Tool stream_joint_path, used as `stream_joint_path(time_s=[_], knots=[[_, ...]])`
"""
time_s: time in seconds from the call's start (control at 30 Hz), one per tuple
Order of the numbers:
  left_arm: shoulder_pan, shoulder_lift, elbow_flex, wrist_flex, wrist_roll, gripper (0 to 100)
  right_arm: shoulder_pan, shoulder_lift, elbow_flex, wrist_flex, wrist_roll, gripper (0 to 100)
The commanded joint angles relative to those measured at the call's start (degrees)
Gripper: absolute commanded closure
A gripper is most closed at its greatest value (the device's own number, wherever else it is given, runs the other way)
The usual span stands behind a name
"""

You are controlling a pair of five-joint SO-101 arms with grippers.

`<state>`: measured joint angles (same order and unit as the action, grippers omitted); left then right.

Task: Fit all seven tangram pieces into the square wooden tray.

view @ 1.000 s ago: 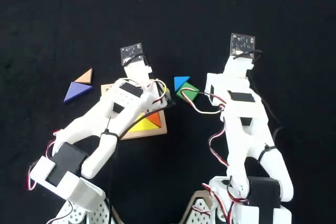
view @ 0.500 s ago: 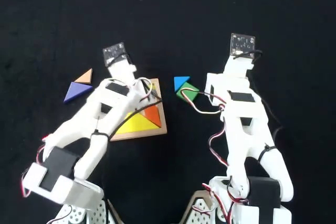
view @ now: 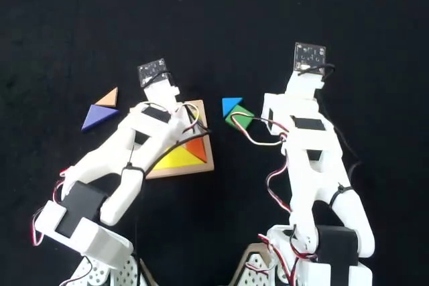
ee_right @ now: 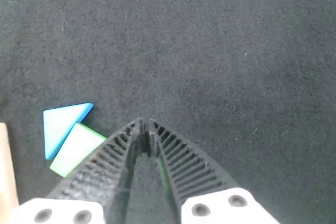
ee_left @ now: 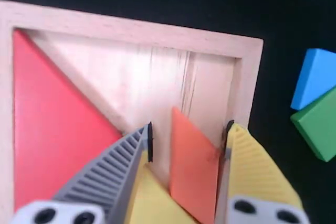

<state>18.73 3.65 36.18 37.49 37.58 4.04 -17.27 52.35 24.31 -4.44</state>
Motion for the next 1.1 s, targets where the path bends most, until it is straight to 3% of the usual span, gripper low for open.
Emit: stream_joint_path(time_s=[0.0,0.43,0.57,0.7,0.87,1.07], knots=[[2.86,-0.44,-2.95,0.26,-0.26,75,0.35,-2.86,-0.4,-1.05,-0.18,98.6],[-0.48,-20.92,7.08,1.23,-0.53,75,0.35,-2.86,-0.4,-1.05,-0.18,98.6],[-7.25,-24.18,8.48,0.62,-0.53,81,0.35,-2.59,-0.48,-1.05,-0.18,98.6],[-9.01,-21.54,9.36,-2.73,-1.14,88,0.35,-2.59,-0.48,-1.05,-0.18,98.6],[-4.44,-12.57,6.2,-5.45,-7.91,97,0.35,-2.59,-0.48,-1.05,-0.18,98.6],[-1.54,-1.41,-1.1,-5.1,-10.29,97,0.35,-2.59,-0.48,-1.05,-0.18,98.6]])
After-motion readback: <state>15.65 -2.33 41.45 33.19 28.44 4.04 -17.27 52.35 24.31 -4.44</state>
